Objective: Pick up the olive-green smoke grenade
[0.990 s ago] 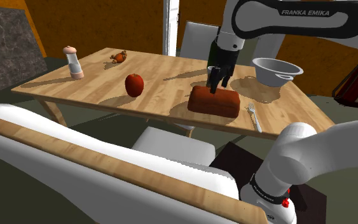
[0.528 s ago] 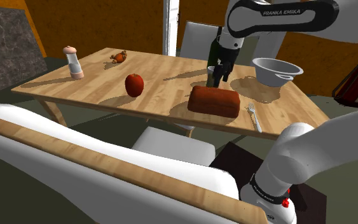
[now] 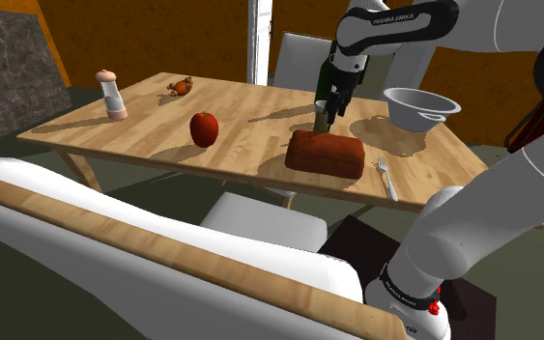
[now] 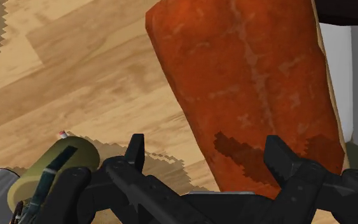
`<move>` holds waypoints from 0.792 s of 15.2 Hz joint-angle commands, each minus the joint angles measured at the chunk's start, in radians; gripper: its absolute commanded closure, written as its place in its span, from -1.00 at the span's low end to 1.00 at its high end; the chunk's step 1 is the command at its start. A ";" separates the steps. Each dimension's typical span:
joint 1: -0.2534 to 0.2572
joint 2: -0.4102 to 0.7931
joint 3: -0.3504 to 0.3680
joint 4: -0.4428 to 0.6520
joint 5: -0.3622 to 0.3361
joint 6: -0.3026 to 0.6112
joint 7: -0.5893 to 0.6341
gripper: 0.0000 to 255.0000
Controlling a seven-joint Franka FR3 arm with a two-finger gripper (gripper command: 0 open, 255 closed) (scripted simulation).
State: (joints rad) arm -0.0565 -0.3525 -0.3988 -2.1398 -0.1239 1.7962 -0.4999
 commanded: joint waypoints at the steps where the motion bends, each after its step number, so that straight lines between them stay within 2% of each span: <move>1: 0.001 0.072 -0.039 0.064 0.015 0.008 -0.066 -1.00; 7: -0.017 0.309 -0.137 0.271 0.110 0.019 -0.268 -1.00; 12: -0.080 0.537 -0.178 0.495 0.232 -0.014 -0.434 -1.00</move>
State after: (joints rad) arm -0.1186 0.1325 -0.5683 -1.6952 0.0793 1.7891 -0.8934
